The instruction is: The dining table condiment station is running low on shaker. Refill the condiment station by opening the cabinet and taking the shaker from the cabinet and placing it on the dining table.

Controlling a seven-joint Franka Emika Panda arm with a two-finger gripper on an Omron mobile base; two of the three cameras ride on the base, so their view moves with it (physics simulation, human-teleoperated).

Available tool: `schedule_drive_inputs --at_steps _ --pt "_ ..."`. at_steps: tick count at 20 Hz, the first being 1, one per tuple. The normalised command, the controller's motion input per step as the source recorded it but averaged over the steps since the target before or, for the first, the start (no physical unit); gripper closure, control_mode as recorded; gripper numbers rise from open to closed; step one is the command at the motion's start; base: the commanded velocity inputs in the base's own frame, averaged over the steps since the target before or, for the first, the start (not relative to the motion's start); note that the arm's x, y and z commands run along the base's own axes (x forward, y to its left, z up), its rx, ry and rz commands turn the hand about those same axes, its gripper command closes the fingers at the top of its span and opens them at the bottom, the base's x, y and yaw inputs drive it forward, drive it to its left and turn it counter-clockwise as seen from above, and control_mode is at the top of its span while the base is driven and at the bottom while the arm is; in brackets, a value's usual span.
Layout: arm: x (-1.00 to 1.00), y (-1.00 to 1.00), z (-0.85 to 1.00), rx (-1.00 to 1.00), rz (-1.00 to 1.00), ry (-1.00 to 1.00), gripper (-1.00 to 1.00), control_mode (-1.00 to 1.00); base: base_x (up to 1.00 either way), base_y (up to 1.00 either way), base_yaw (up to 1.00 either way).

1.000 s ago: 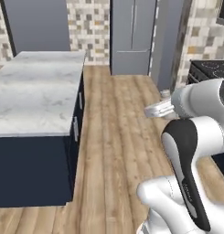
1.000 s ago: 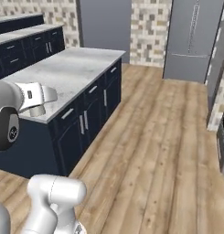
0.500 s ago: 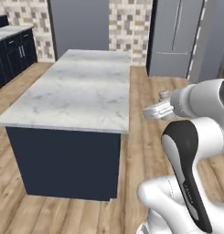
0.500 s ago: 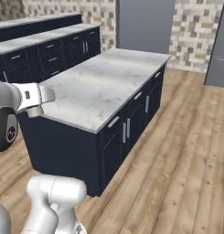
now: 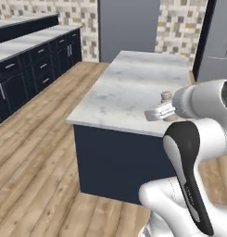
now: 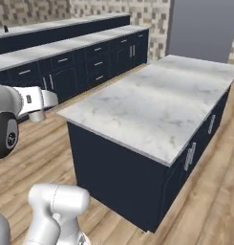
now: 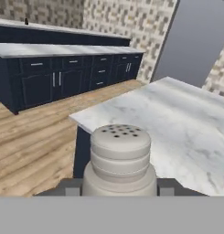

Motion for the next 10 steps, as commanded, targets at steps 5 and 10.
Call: schedule_drive_inputs --at_steps 5,10 --pt "0.0 0.0 0.0 0.0 0.0 0.0 1.0 1.0 0.79 1.0 0.3" --pt "0.0 0.0 0.0 0.0 0.0 0.0 1.0 1.0 0.97 1.0 0.23"
